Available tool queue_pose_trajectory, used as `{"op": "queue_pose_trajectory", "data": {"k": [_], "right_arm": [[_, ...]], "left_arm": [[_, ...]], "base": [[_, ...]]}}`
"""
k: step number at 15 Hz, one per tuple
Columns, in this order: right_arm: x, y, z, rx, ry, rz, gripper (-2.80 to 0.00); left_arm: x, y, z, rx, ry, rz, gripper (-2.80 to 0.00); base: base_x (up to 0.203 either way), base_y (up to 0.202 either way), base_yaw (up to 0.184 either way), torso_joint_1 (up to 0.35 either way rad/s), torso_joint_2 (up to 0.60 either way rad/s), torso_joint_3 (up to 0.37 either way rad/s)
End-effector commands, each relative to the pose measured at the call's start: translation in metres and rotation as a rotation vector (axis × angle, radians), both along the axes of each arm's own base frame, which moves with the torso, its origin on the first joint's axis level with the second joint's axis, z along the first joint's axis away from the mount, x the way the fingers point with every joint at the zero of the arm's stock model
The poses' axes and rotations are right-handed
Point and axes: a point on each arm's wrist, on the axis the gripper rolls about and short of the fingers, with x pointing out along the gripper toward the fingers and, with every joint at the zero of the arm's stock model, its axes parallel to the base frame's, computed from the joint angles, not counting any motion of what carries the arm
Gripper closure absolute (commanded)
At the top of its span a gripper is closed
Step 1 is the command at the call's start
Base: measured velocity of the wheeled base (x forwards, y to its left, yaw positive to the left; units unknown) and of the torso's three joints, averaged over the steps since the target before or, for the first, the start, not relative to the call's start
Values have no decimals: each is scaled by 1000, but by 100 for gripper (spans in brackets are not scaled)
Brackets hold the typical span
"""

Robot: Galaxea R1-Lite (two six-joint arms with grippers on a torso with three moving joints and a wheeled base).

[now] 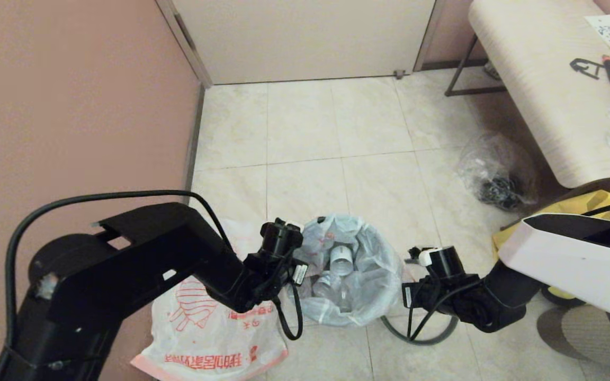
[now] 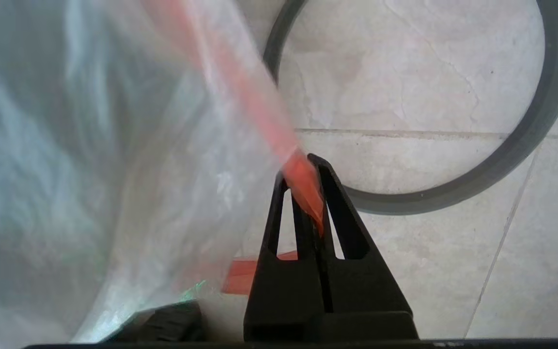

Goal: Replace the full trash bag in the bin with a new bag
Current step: Place the trash bag on the floor

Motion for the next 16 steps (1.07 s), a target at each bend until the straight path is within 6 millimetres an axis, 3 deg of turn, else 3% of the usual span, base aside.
{"op": "queue_pose_trajectory", "data": {"k": [1, 6, 13, 16], "right_arm": [[0, -2, -3, -4, 7, -7, 0], [2, -10, 9, 9, -19, -29, 0], [-8, -11, 58, 52, -115, -18, 0], [-17, -1, 75, 63, -150, 18, 0]], "left_arm": [[-1, 0, 13, -6, -27, 9, 0], [-9, -9, 25, 33, -77, 73, 0], [-14, -16, 26, 37, -87, 76, 0], [-15, -19, 25, 42, -103, 79, 0]], "base": [[0, 0, 0, 0, 0, 0], [0, 0, 0, 0, 0, 0], [0, 0, 0, 0, 0, 0], [0, 0, 0, 0, 0, 0]]}}
